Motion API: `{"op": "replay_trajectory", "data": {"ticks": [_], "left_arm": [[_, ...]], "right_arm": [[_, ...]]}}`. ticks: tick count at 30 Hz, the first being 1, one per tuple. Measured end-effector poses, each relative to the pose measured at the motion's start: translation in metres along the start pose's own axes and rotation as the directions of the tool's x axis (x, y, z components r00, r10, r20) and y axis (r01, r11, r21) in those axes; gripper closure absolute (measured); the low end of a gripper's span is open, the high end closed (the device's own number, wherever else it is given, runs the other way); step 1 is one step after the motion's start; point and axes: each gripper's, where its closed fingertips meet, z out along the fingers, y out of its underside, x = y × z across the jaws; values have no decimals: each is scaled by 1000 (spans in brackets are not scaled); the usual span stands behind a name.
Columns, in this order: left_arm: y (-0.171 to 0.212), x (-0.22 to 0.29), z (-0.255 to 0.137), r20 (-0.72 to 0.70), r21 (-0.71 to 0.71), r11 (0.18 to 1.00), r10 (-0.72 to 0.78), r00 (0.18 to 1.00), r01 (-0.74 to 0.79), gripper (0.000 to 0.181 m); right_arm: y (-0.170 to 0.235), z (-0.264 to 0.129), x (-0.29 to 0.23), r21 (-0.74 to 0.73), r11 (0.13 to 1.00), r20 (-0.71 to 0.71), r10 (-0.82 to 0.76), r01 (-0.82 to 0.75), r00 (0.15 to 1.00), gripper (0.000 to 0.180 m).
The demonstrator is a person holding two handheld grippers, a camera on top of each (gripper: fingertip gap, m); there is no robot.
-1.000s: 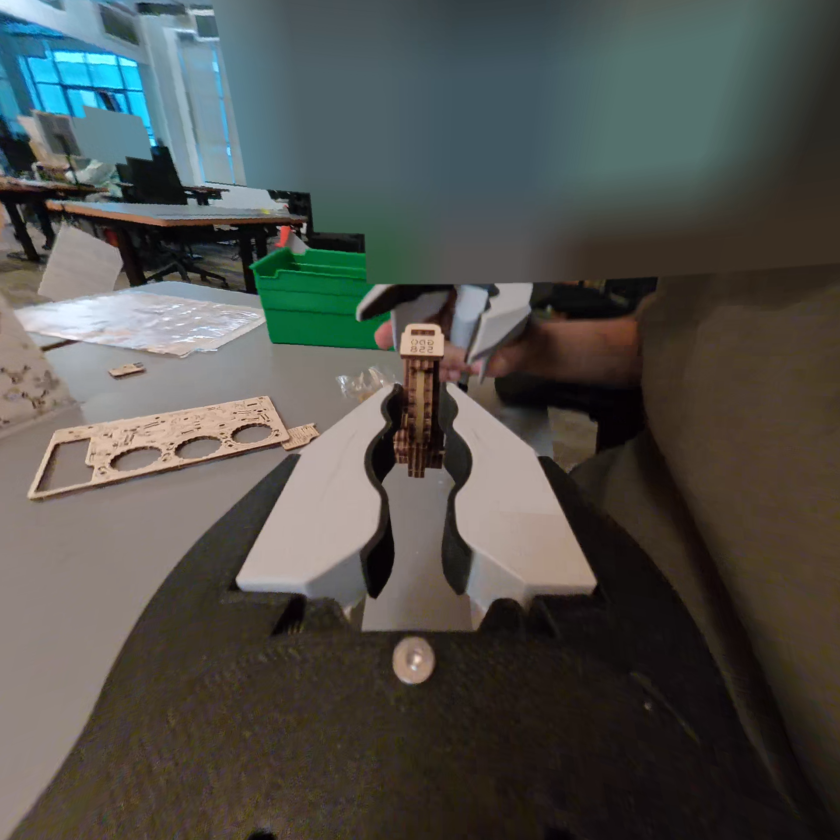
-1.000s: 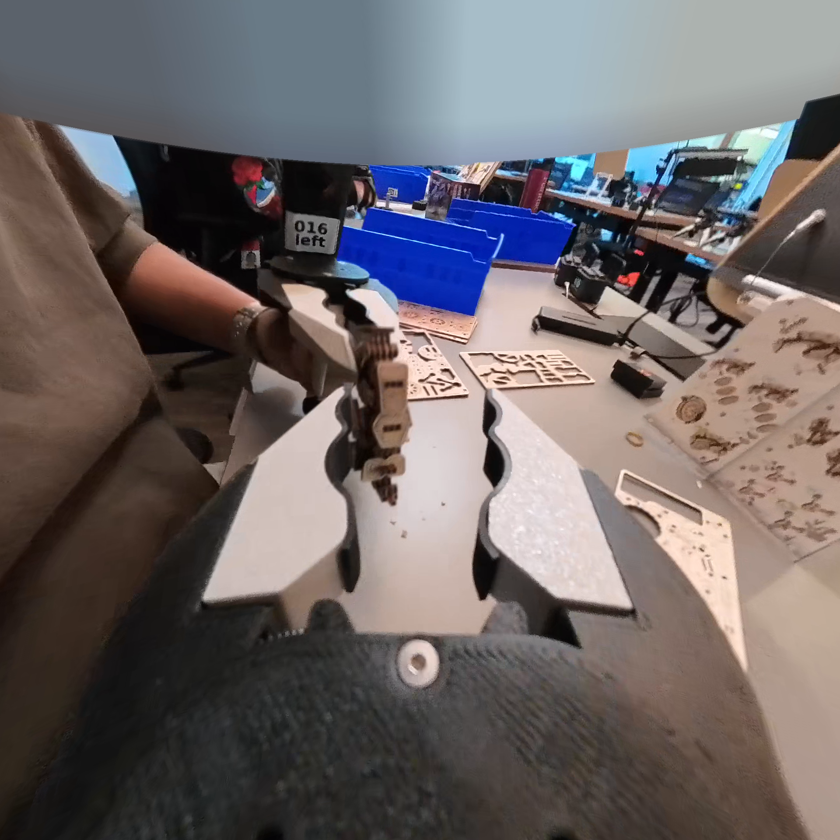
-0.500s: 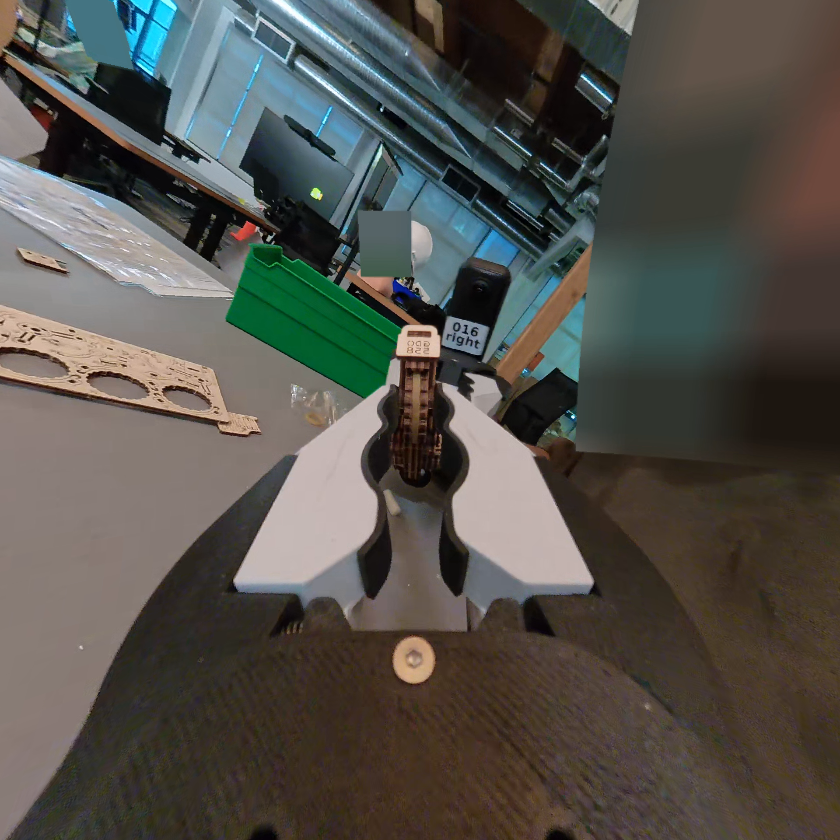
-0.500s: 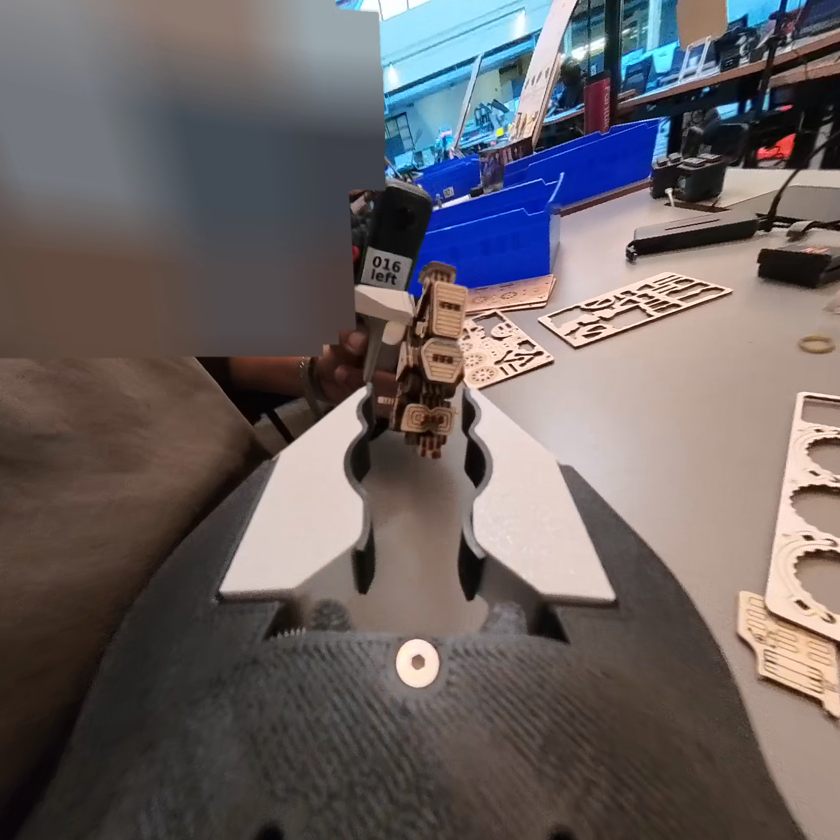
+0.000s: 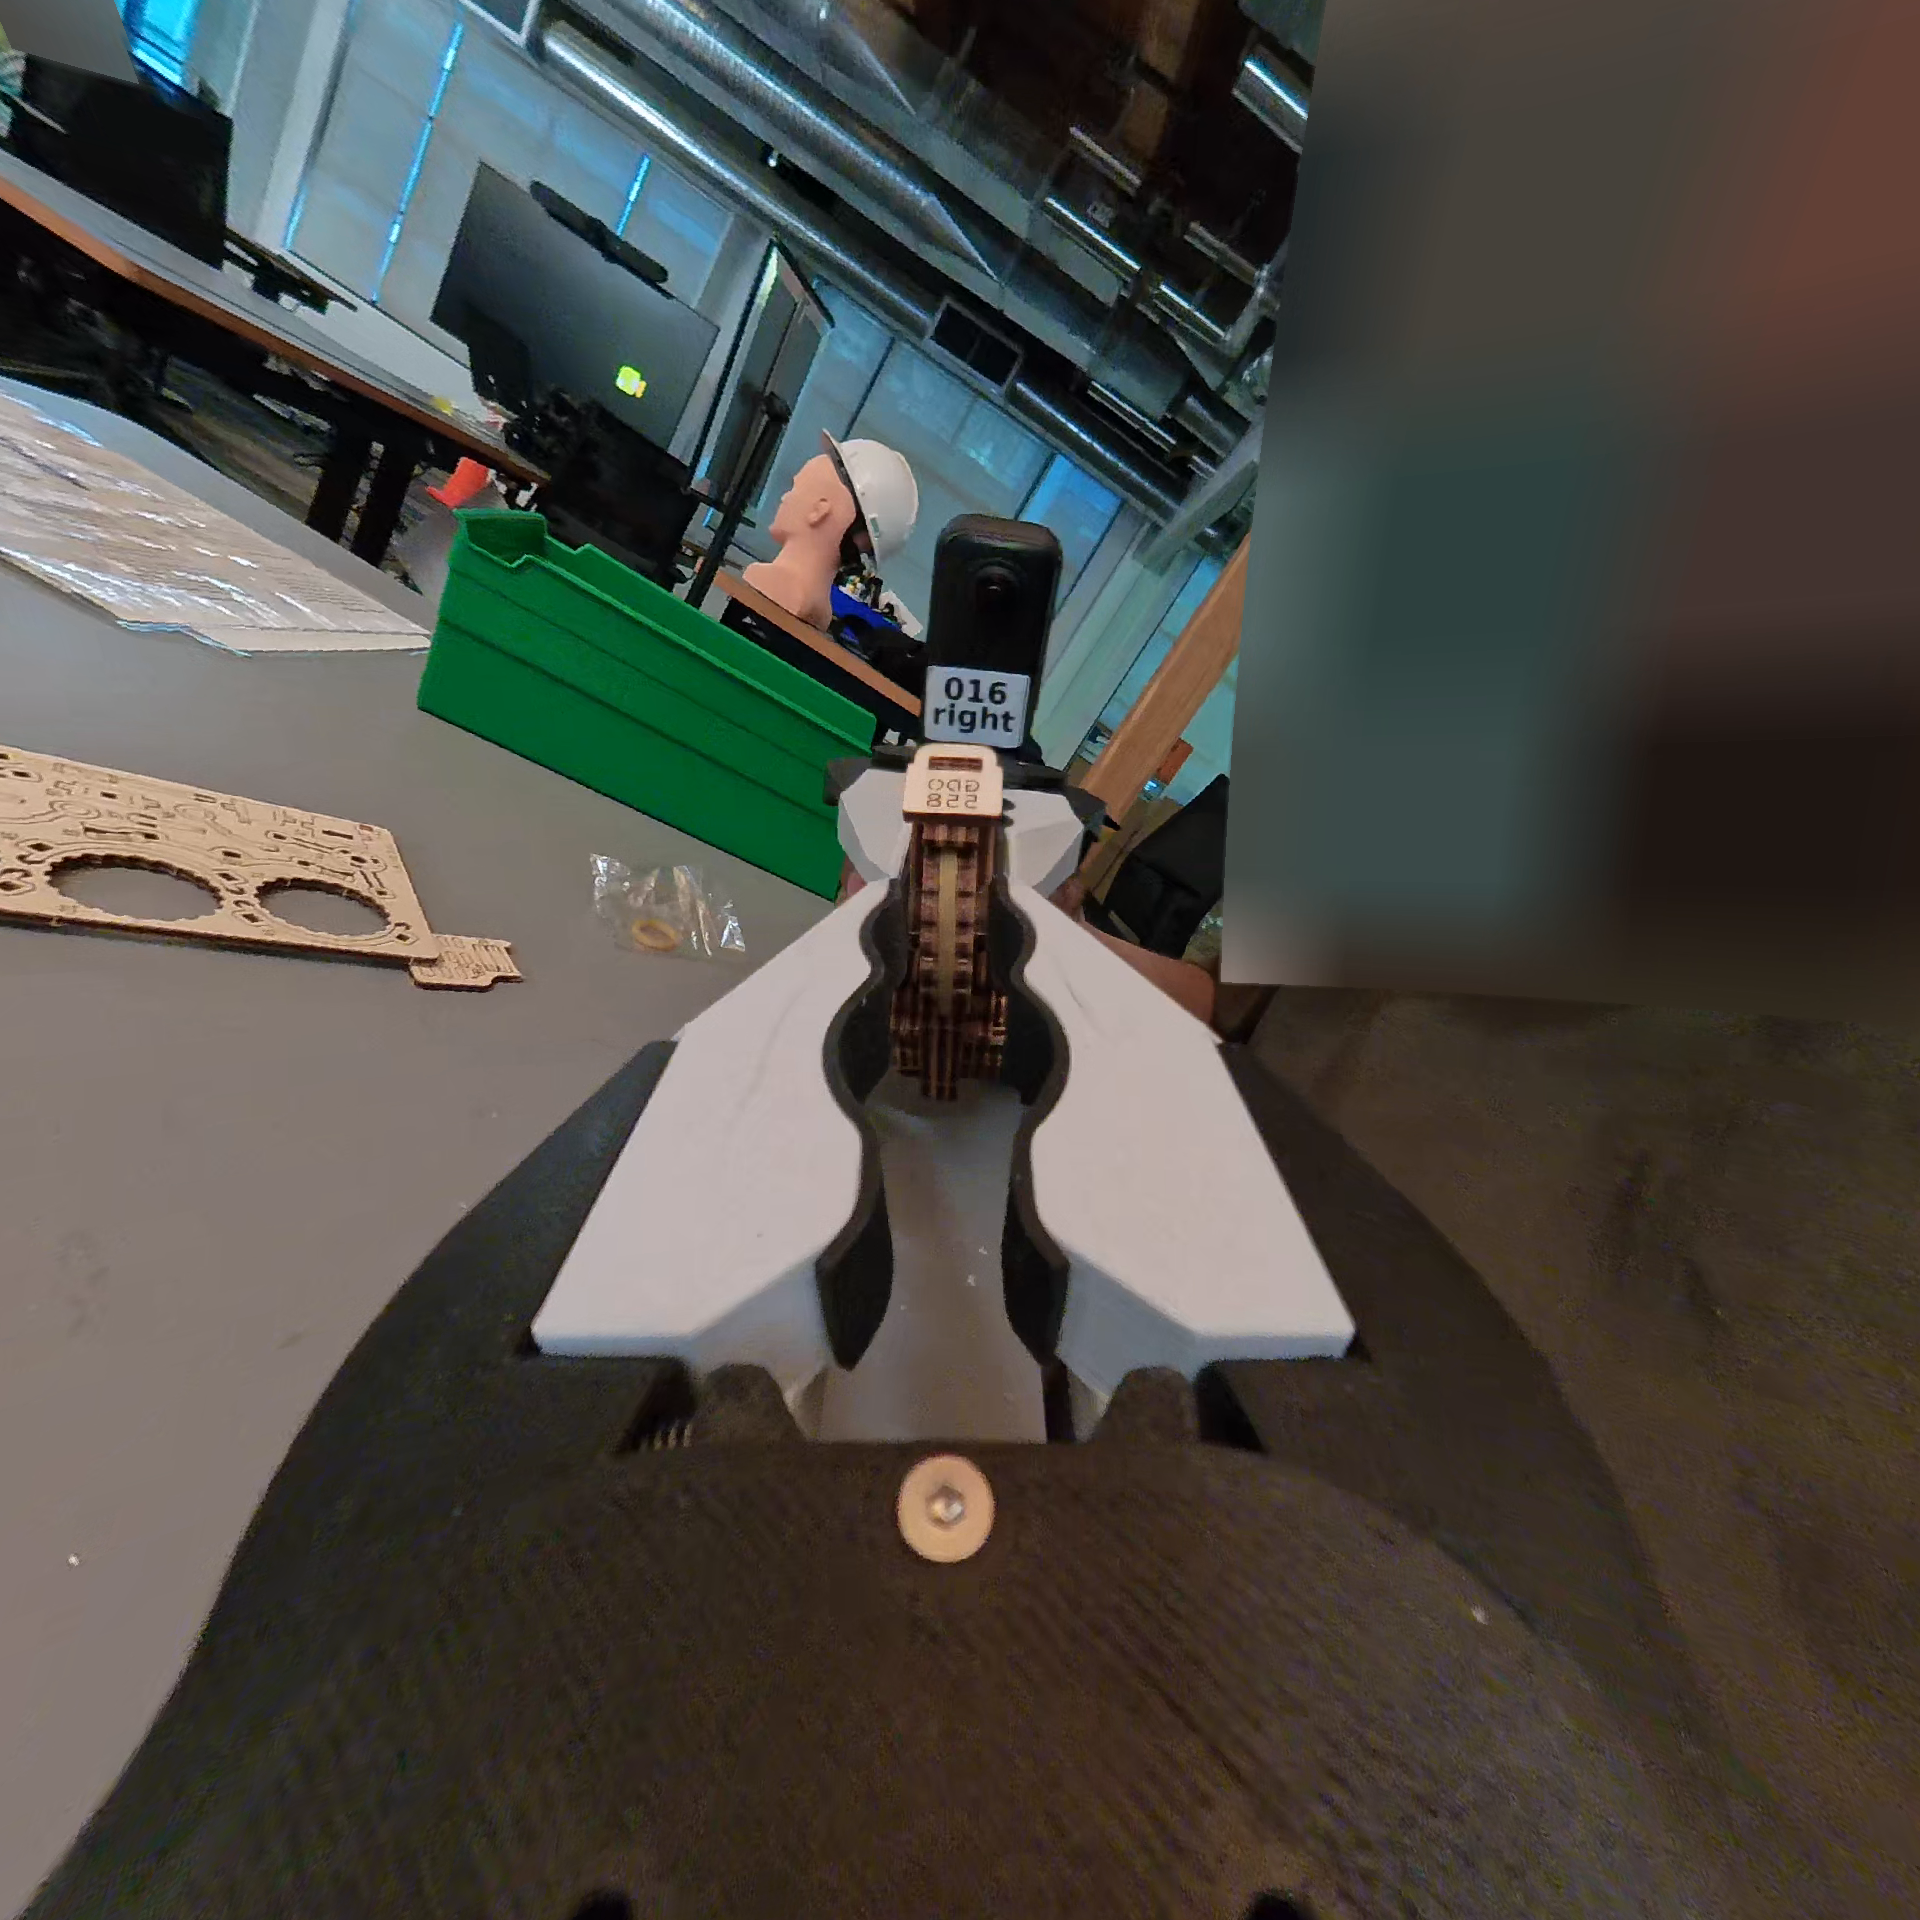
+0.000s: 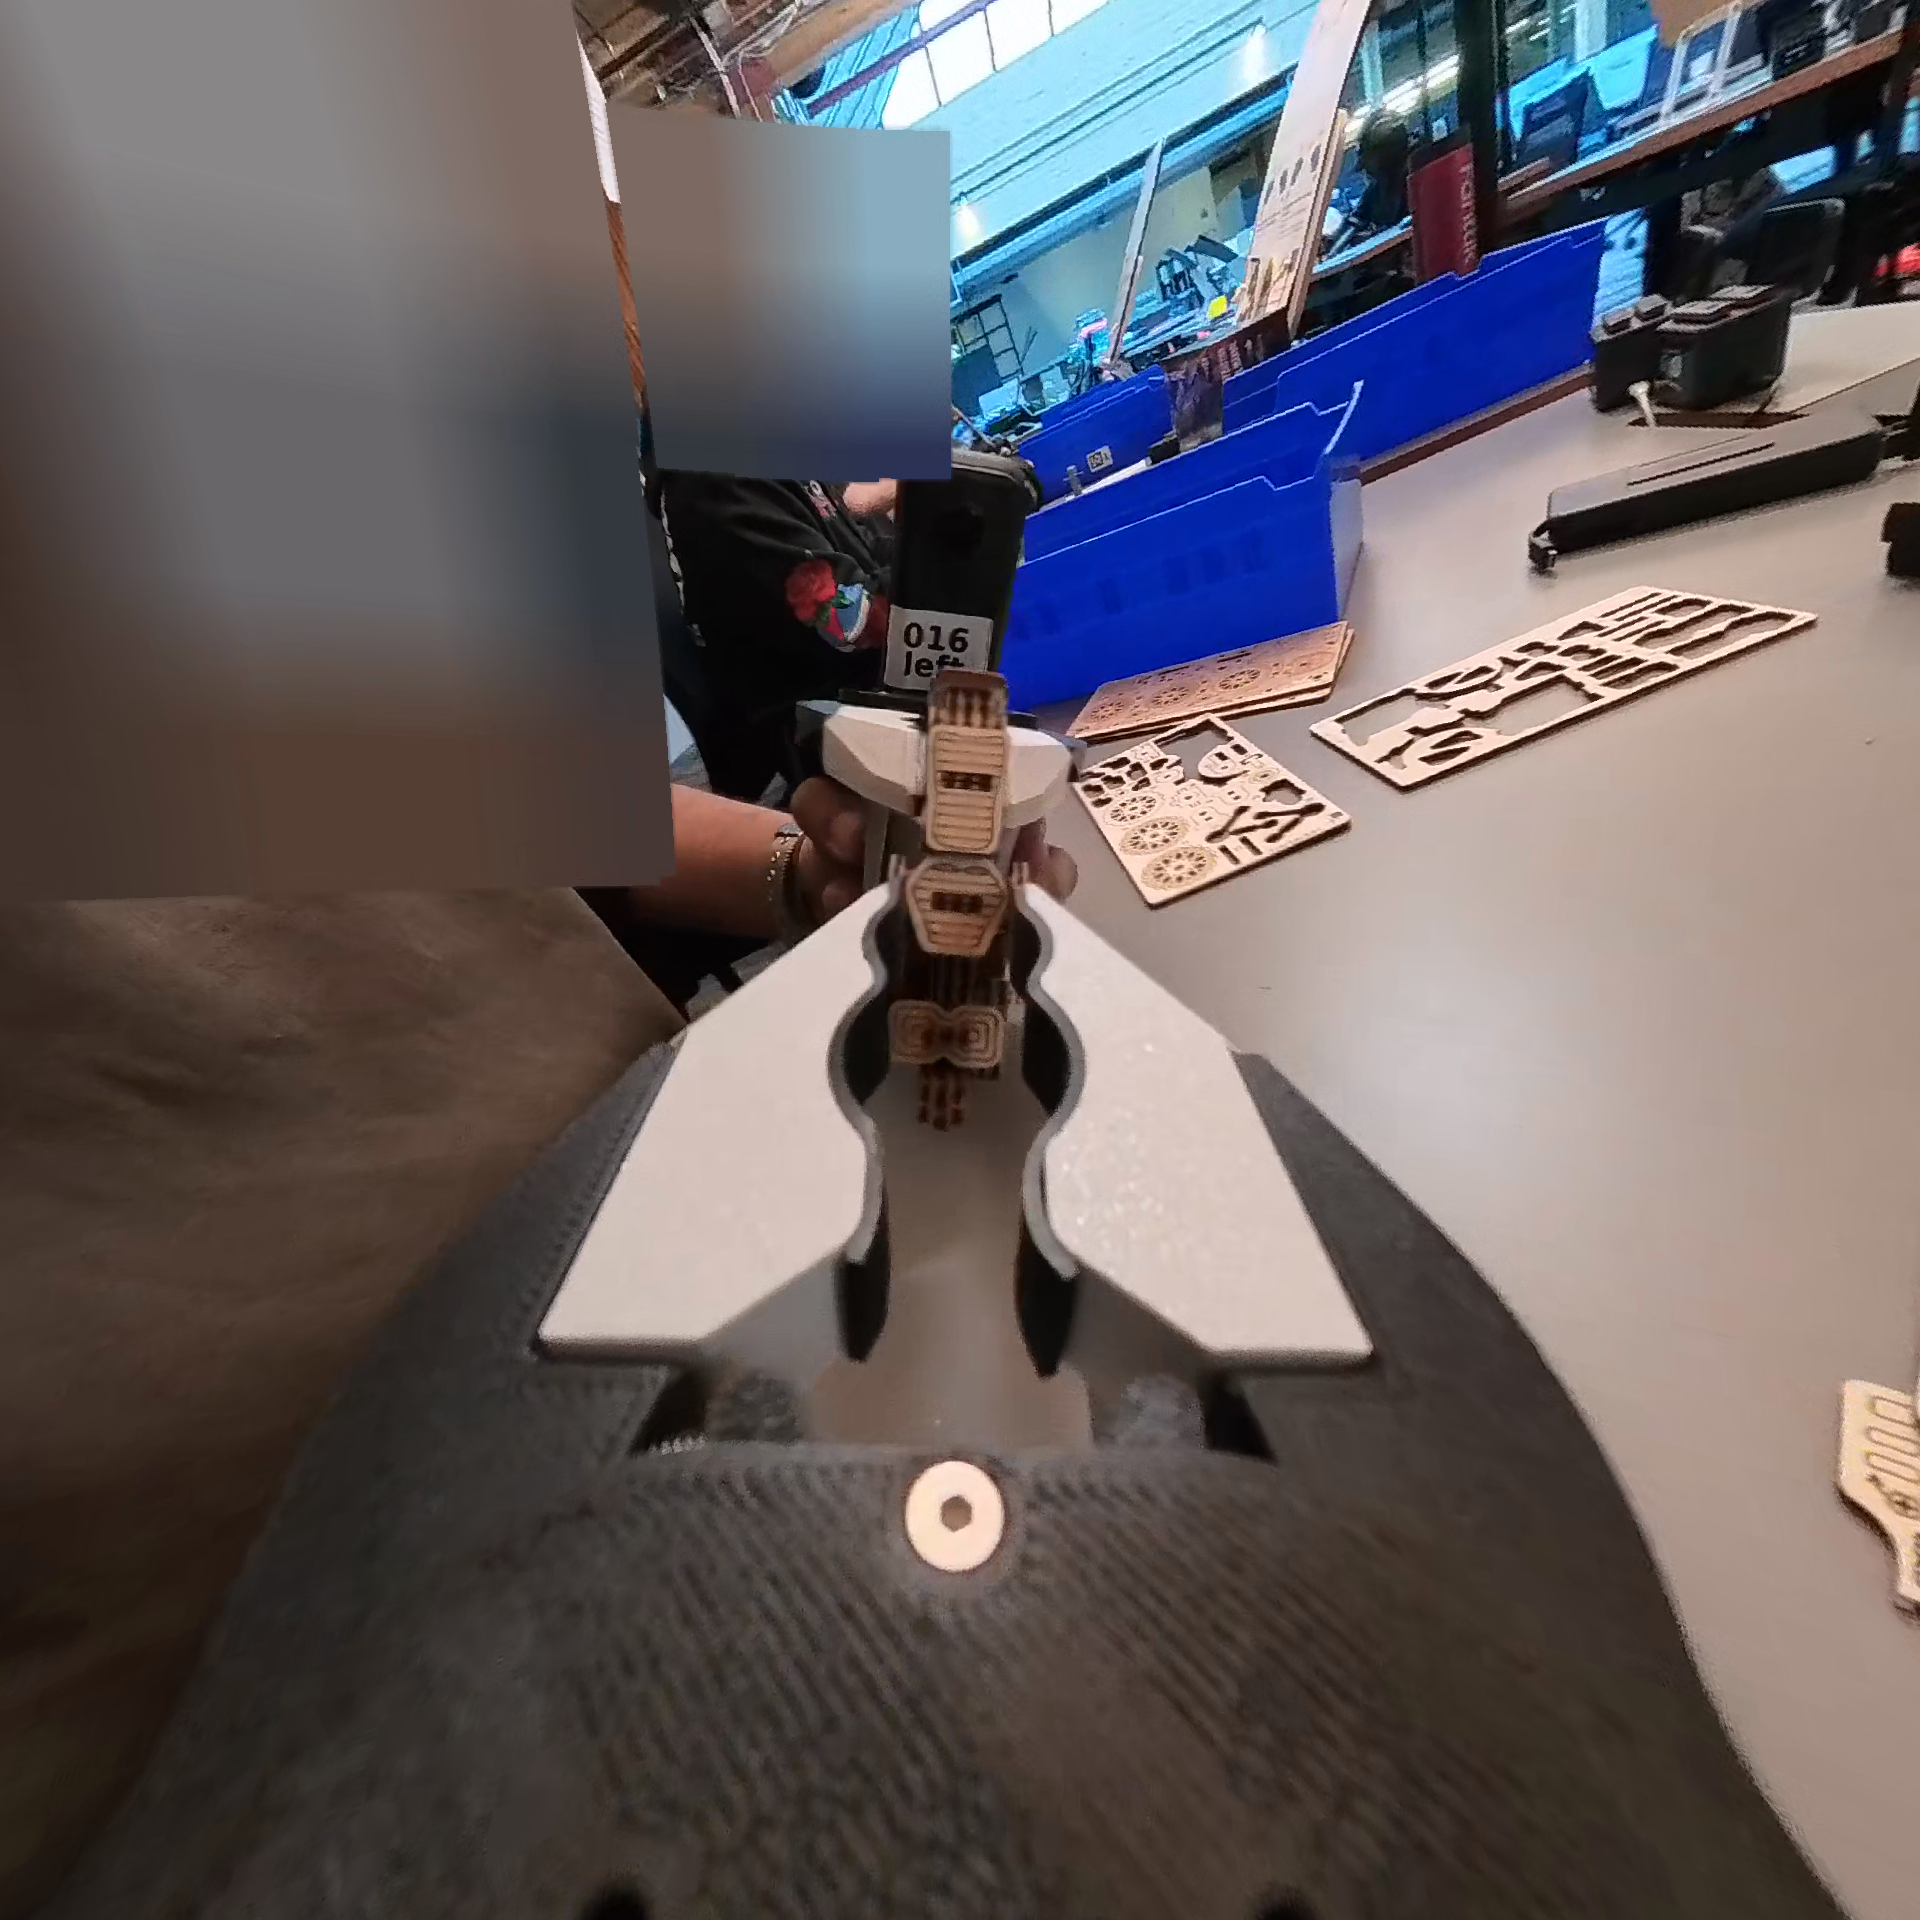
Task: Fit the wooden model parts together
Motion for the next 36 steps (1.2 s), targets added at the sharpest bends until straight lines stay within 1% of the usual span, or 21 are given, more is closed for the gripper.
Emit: {"op": "replay_trajectory", "data": {"ticks": [7,9,12,15,17,20,23,25,27,31,34,36], "left_arm": [[0,3,0,-11,3,1000,11,1000,-11,168],[6,1,2,11,-37,999,36,999,-35,157],[21,-3,5,46,-134,983,135,990,-128,143],[27,-4,6,58,-191,962,211,976,-197,144],[30,-4,5,54,-213,952,237,970,-221,149],[35,-1,3,21,-251,939,249,968,-236,152],[37,0,0,-3,-290,926,252,968,-242,155],[34,5,-2,-31,-283,921,270,962,-267,154],[34,14,-3,-83,-282,908,297,951,-309,150],[50,32,-2,-180,-334,849,370,911,-410,145],[63,36,0,-207,-385,800,412,888,-461,149],[66,37,0,-208,-390,772,457,865,-502,153]], "right_arm": [[-2,0,-3,3,1000,17,4,-4,1000,163],[-1,0,-3,-2,1000,14,4,-4,1000,163],[3,1,-2,-31,999,9,-7,7,1000,163],[7,2,-4,-65,997,3,-49,49,999,163],[11,3,-4,-100,991,-11,-93,91,996,163],[15,3,-6,-139,981,-12,-139,136,990,163],[21,3,-10,-184,964,17,-191,191,981,163],[26,1,-15,-210,939,51,-269,274,962,163],[29,0,-21,-222,897,81,-374,382,924,163],[33,0,-36,-215,782,132,-570,585,811,163],[37,1,-40,-232,704,141,-659,671,739,163],[41,3,-42,-250,681,155,-673,688,723,163]]}}
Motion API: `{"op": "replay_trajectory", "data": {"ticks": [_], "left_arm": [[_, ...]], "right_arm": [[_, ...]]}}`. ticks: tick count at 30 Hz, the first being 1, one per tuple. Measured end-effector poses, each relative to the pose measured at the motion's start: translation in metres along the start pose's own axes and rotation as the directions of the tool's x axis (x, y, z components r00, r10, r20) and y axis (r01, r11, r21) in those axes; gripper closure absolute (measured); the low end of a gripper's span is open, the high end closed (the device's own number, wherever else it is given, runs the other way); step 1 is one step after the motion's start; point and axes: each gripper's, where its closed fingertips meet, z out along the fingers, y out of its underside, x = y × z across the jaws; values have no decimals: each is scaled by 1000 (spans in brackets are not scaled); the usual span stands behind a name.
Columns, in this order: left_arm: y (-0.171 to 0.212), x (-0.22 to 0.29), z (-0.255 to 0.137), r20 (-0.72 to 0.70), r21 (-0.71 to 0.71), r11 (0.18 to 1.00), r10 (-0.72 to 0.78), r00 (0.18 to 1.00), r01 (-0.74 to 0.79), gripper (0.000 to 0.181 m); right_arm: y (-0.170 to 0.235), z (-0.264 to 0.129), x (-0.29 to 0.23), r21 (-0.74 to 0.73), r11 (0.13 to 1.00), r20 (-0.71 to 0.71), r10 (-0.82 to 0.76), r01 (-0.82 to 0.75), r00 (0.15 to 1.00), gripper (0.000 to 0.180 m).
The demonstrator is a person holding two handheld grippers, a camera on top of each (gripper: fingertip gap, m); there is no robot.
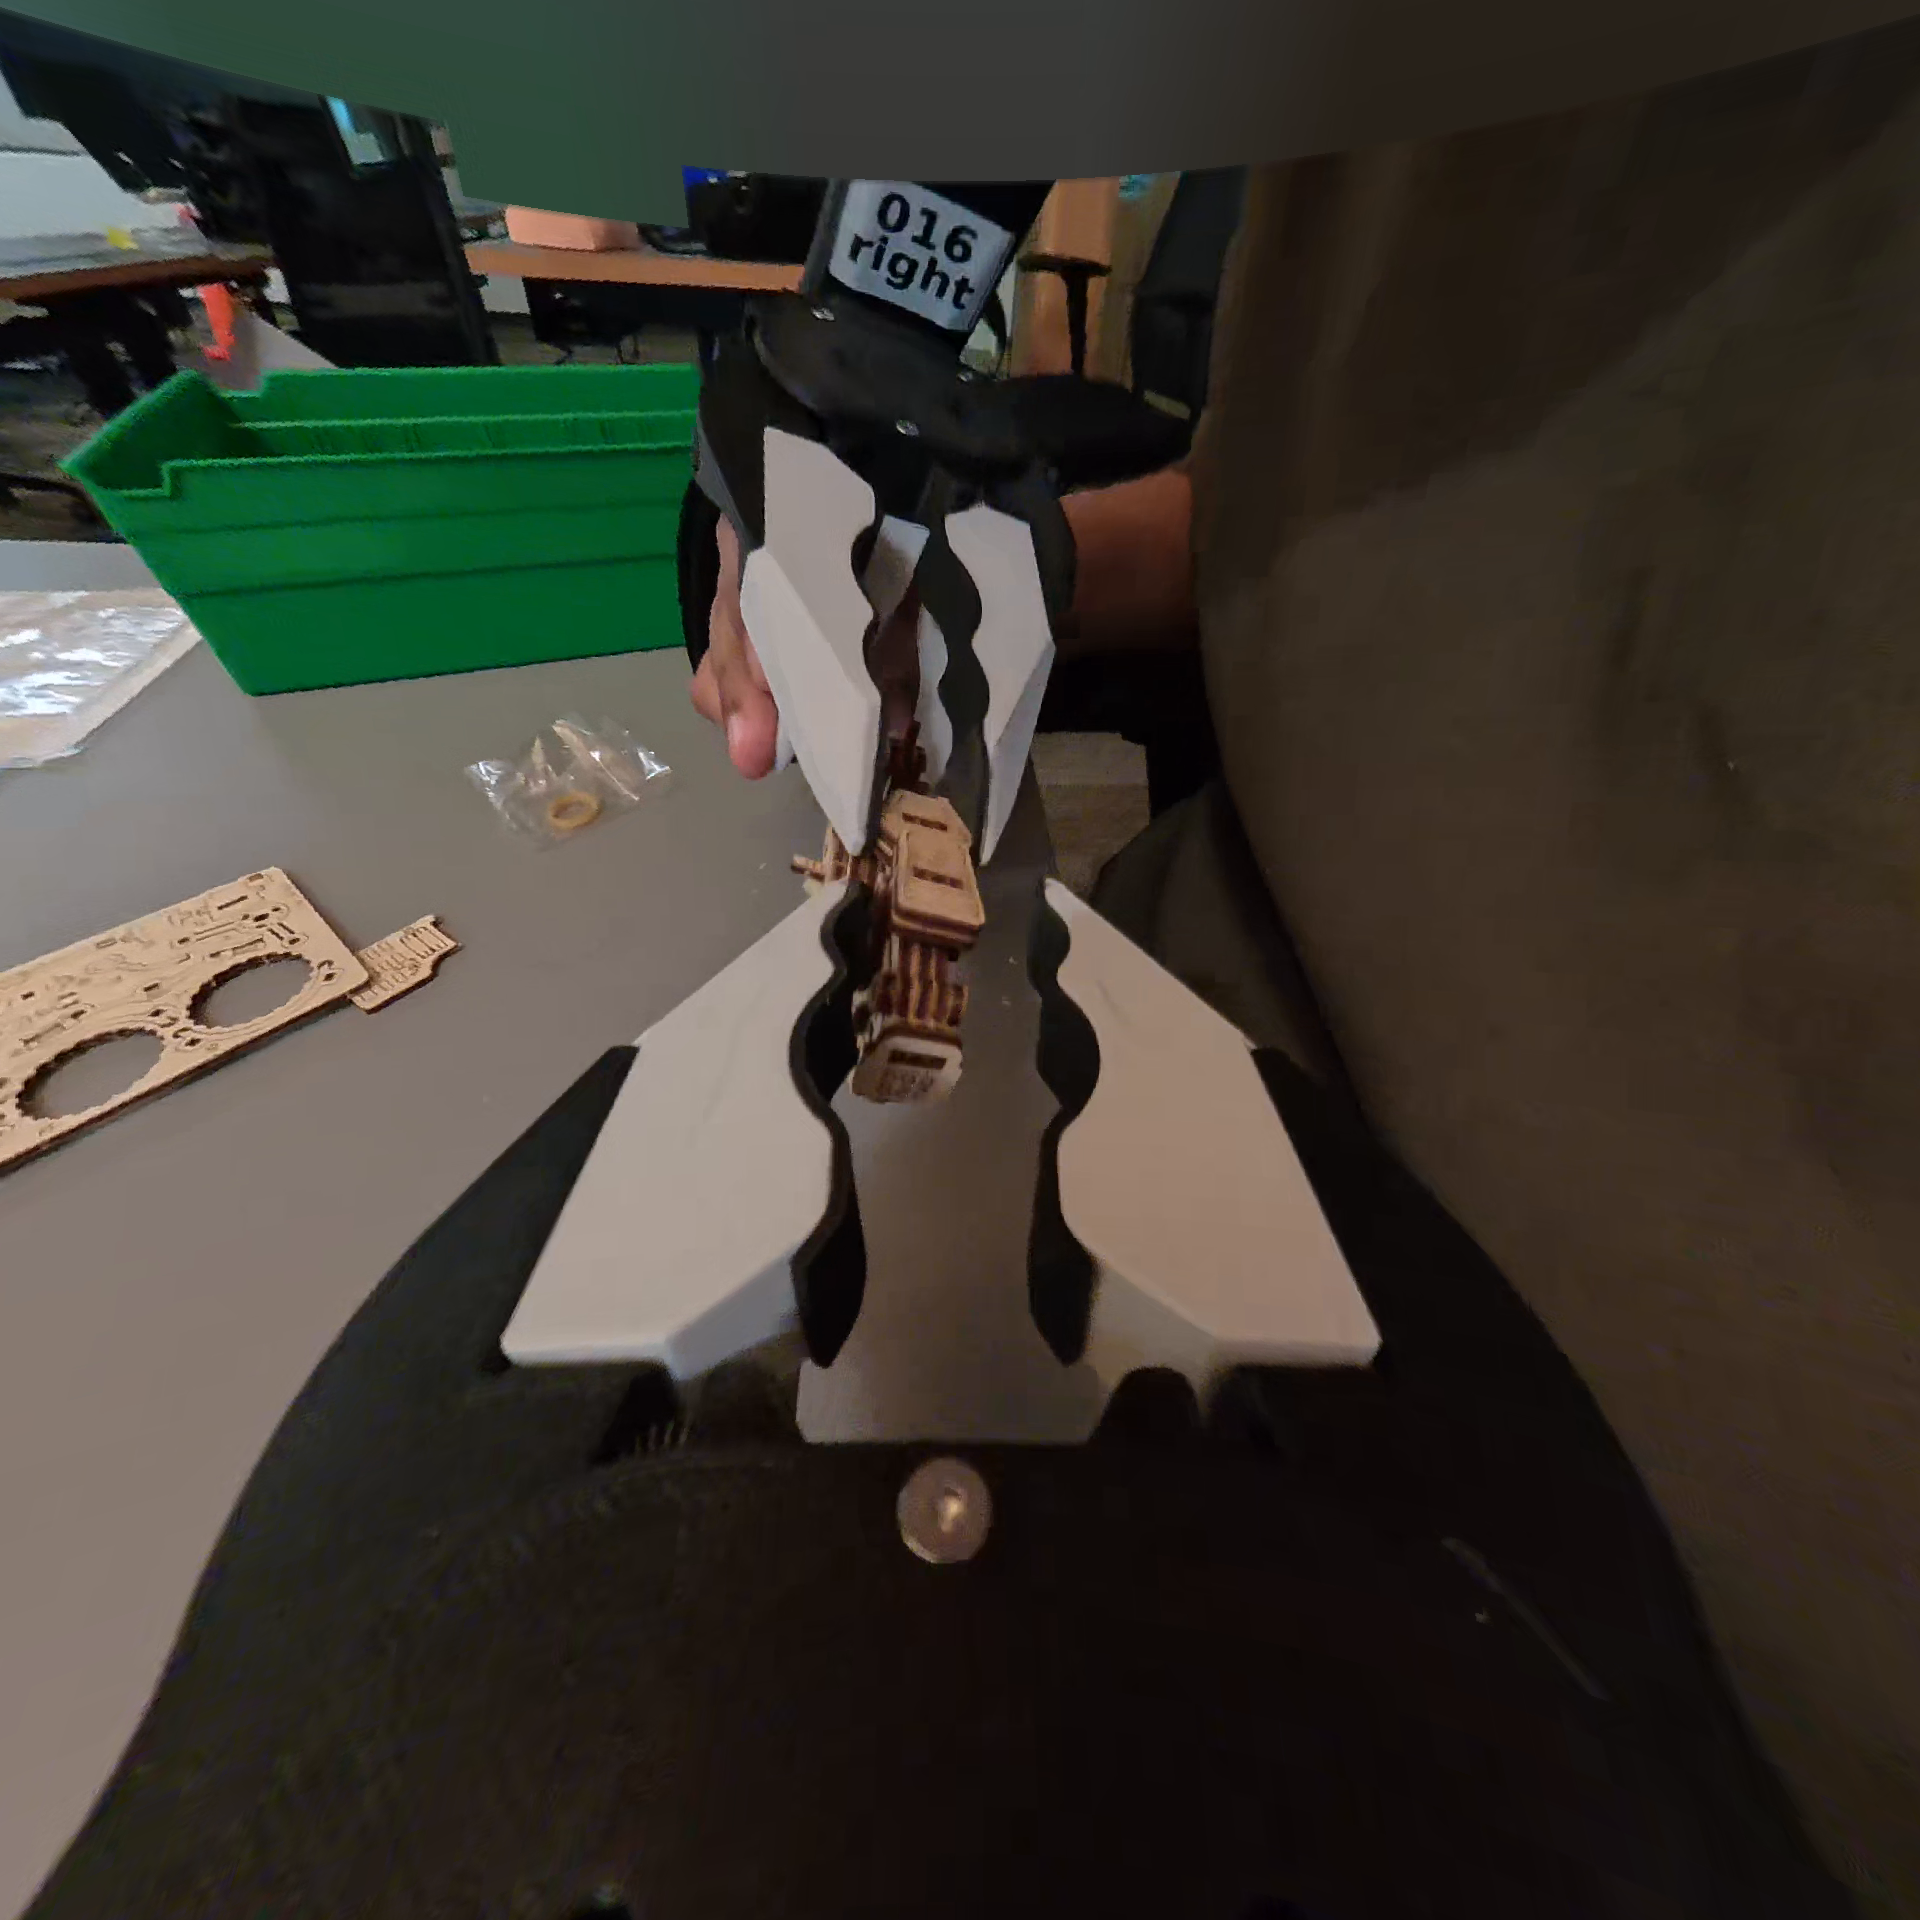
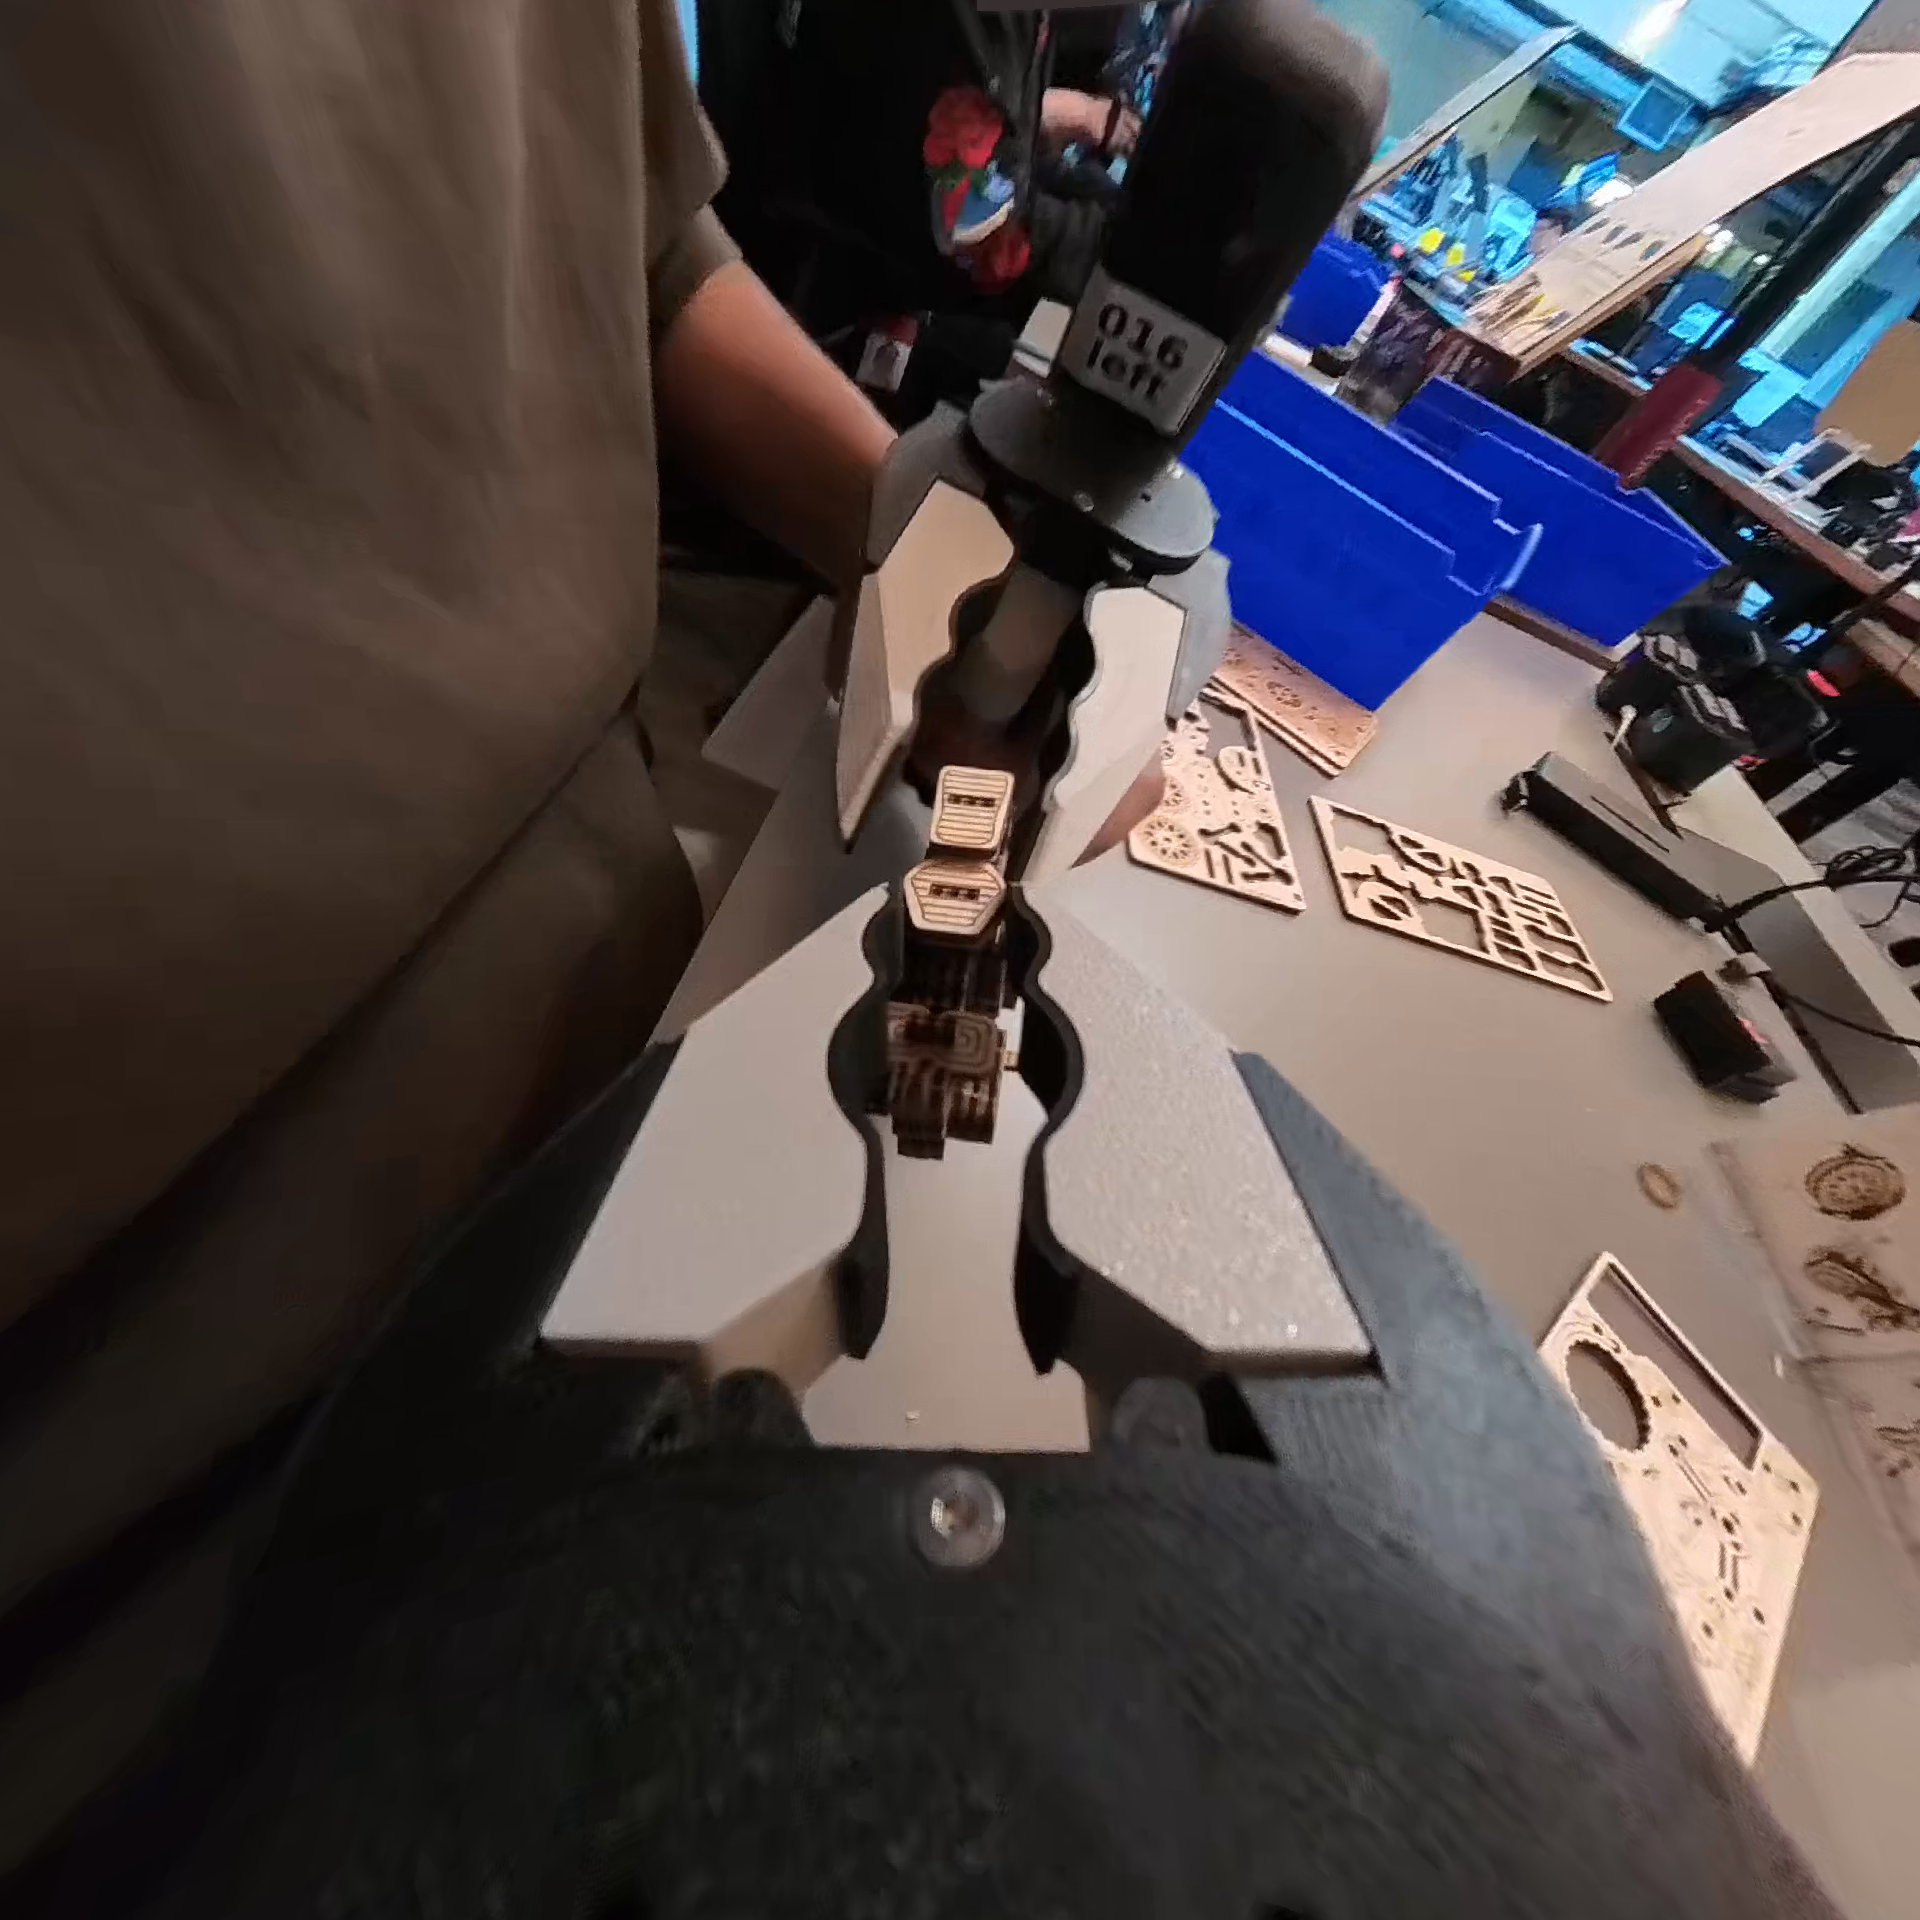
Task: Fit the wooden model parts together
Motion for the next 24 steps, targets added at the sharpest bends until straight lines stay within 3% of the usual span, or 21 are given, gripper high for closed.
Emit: {"op": "replay_trajectory", "data": {"ticks": [6,24], "left_arm": [[-3,-9,-4,60,45,998,51,997,-54,164],[1,-9,-1,57,60,997,42,997,-45,167]], "right_arm": [[3,2,1,17,997,29,73,-73,997,163],[6,0,1,67,964,118,250,-259,961,163]]}}
